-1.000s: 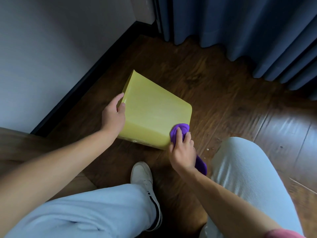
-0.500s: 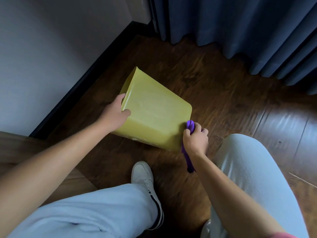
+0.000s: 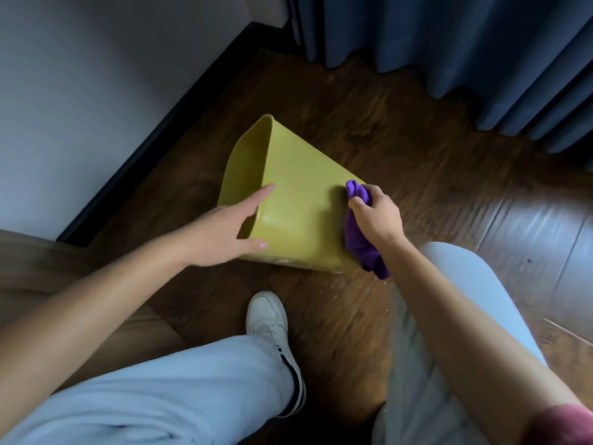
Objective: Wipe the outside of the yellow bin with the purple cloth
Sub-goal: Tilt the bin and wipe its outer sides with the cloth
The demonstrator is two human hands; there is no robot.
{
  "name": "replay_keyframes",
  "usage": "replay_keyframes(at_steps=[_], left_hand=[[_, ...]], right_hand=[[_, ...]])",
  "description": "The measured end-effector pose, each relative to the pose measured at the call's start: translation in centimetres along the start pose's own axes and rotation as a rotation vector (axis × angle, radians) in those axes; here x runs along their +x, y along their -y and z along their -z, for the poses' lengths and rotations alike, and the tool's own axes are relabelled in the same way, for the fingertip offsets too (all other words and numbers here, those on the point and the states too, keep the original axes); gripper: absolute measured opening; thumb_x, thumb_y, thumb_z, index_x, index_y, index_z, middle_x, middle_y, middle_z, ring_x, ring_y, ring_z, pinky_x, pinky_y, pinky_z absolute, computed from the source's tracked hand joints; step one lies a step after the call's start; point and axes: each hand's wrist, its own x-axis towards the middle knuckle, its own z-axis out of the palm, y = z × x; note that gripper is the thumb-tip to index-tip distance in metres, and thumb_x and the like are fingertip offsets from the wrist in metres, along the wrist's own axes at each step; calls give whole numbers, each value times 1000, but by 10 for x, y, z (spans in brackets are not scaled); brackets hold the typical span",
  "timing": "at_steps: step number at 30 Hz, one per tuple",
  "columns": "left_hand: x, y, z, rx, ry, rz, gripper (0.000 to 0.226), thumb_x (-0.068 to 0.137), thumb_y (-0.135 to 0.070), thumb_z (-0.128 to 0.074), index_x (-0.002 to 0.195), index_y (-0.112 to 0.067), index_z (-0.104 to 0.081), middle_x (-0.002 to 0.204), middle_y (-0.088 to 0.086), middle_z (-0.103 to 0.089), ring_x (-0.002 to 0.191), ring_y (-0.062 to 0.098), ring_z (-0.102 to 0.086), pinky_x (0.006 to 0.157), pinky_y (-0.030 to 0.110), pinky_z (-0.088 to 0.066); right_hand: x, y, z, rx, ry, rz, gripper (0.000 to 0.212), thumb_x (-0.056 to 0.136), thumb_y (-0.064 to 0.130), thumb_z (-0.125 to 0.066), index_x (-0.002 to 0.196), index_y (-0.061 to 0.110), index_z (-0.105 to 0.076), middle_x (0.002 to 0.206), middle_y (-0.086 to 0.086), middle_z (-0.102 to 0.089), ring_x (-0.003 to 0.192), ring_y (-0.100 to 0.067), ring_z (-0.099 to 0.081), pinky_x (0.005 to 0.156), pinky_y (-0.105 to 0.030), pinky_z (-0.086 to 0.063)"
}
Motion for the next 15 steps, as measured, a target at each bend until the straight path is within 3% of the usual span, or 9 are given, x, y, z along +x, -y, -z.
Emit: replay_keyframes(at_steps=[4,8,10,12,15], left_hand=[[-2,0,-8,122,12,-69,118,89,-41,-79,150,-66,18,167,-11,-23,146,11,-30,118,35,-26],[-3,-2,-17,272,-128,-103,123,88,-42,-80,152,-59,24,168,2,-32,147,28,-42,115,47,-37],[-2,-1,-21,293,-172,-105,122,89,-43,-78,153,-56,26,158,8,-49,134,31,-57,108,45,-45],[0,-1,-24,282,-201,-86,118,93,-43,-74,151,-58,28,135,11,-68,111,29,-70,97,46,-55],[3,-5,-26,214,-202,-60,110,98,-40,-68,148,-61,28,101,14,-76,80,25,-73,76,50,-62]], right_hand=[[-2,-3,-1,52,-1,-42,48,97,37,-55,144,29,-54,126,-4,-62,109,-25,-61,96,-45,-55],[8,-9,12,110,-58,-176,47,96,41,-53,141,29,-56,112,2,-64,99,-21,-65,89,-43,-59],[12,-11,16,149,-64,-238,49,95,42,-53,143,30,-54,117,0,-66,98,-20,-66,87,-42,-61],[15,-12,16,183,-64,-270,50,95,42,-53,144,31,-53,118,0,-66,97,-19,-66,87,-41,-61],[16,-14,11,193,-47,-293,50,94,42,-55,144,32,-53,116,2,-64,98,-17,-64,91,-42,-60]])
